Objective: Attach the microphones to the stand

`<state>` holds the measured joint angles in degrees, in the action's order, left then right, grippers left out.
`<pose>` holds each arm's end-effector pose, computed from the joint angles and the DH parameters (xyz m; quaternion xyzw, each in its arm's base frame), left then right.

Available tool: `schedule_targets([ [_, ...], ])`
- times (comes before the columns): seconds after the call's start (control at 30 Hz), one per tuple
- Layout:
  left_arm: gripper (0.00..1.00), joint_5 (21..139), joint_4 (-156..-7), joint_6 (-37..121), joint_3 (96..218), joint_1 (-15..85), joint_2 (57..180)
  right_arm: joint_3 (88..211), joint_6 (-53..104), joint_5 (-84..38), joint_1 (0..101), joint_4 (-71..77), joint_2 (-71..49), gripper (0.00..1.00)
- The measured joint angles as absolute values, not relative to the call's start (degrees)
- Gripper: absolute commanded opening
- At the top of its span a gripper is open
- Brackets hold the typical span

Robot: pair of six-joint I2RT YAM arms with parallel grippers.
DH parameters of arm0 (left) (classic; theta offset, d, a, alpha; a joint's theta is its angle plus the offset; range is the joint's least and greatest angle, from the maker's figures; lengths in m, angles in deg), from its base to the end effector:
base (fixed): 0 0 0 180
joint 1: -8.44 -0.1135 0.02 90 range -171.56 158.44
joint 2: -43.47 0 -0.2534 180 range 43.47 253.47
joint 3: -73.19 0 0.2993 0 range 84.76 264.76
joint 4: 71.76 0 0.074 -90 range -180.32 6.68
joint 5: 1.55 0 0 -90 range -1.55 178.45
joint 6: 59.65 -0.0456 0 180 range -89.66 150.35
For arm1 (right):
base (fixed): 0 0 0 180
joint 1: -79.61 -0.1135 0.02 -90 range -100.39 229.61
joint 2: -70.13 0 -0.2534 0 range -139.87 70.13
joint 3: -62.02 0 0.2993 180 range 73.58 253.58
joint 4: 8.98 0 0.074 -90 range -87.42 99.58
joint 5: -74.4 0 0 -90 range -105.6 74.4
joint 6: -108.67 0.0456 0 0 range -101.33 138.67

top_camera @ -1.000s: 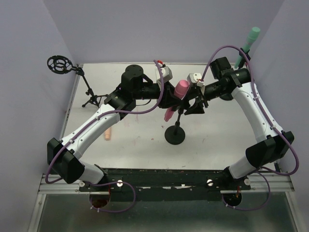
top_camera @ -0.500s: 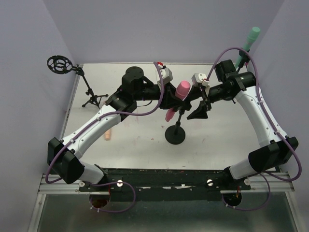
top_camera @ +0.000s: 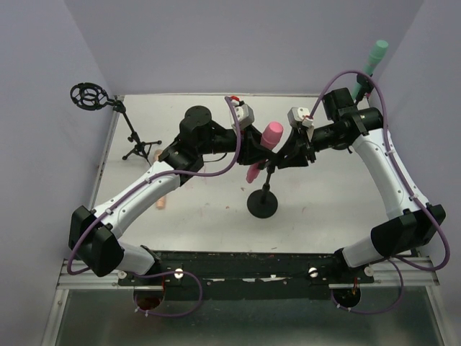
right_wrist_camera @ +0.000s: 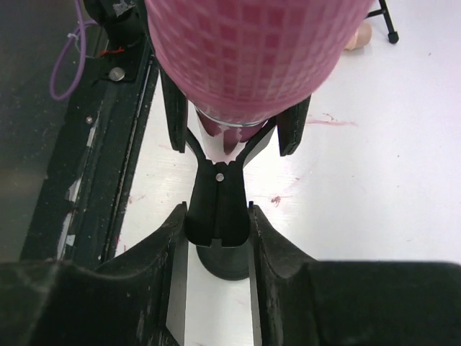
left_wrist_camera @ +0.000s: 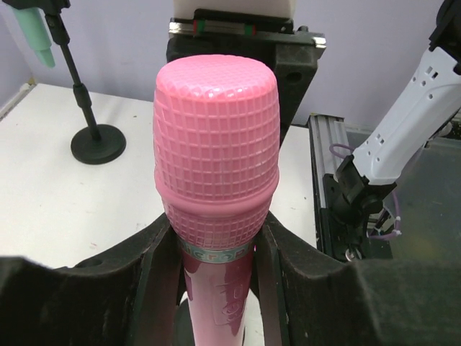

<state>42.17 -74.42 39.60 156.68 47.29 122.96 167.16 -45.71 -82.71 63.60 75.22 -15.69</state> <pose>0.2736 -0.2627 0.3860 0.4359 0.5494 -0.5188 0.4888 0.2988 0.1294 0.3822 -0.6168 0.5438 0.4179 0.3863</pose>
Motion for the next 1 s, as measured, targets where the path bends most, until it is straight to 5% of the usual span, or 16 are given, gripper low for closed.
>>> schedule_targets([
  [0.23, 0.0, 43.94, -67.84, 42.55, 151.17, 47.11, 121.89, 166.81, -44.94, -82.84, 63.63, 75.2, -15.69, 0.22],
  [0.77, 0.0, 47.76, -52.82, 49.61, 143.91, 47.31, 120.4, 163.53, -39.57, -84.39, 63.82, 69.86, -14.14, 0.26],
  [0.87, 0.0, 48.51, -51.42, 50.11, 143.52, 47.66, 120.4, 163.34, -38.89, -84.39, 63.82, 69.43, -13.94, 0.36],
  [1.0, 0.0, 49.21, -50.55, 50.2, 143.39, 48.14, 120.4, 163.16, -37.88, -84.39, 63.82, 68.9, -13.85, 0.67],
])
